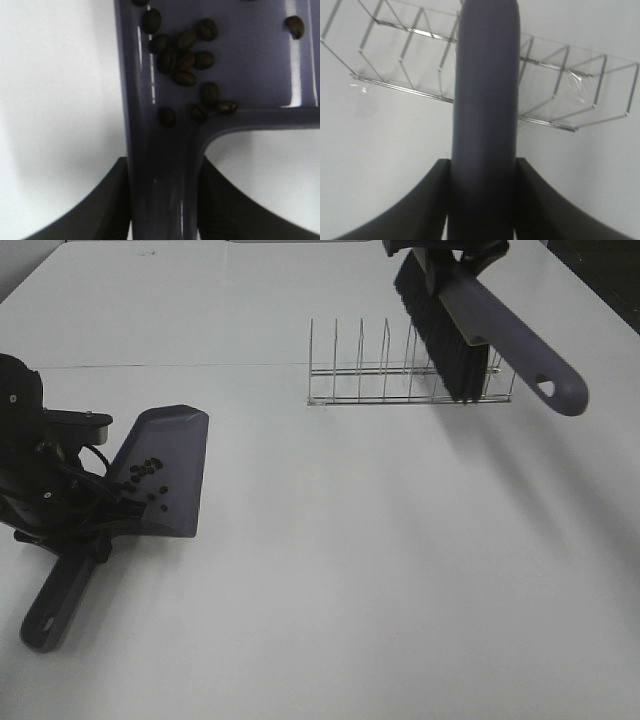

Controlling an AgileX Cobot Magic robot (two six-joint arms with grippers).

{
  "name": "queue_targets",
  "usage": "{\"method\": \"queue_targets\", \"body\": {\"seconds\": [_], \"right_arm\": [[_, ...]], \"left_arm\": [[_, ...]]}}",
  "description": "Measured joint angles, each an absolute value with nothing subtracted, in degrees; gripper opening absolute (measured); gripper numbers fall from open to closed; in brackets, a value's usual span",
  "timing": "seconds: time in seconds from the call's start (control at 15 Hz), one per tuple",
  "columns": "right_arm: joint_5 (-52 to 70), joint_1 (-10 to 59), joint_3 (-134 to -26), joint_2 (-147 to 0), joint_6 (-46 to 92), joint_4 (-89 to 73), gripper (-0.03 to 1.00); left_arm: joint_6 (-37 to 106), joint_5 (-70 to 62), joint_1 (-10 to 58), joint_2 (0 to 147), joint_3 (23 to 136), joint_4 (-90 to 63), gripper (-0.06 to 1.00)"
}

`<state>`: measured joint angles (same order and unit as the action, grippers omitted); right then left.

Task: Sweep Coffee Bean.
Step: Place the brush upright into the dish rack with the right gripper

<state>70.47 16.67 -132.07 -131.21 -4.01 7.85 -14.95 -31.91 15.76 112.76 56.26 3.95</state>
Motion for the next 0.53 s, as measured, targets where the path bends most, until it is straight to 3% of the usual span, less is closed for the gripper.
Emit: {"method": "queue_targets", "body": {"seconds": [0.27, 0.53], "right_arm": [[70.47, 11.8, -117.0, -123.59, -4.98, 7.79, 0.31], [70.47, 11.23, -107.2, -122.38, -5.39, 4.53, 0.31]], "left_arm": [[-14.95, -31.91, 15.76, 112.76, 56.26, 3.95, 0.35], [-14.95, -31.86, 15.76, 112.76, 56.26, 4.01, 0.35]]}}
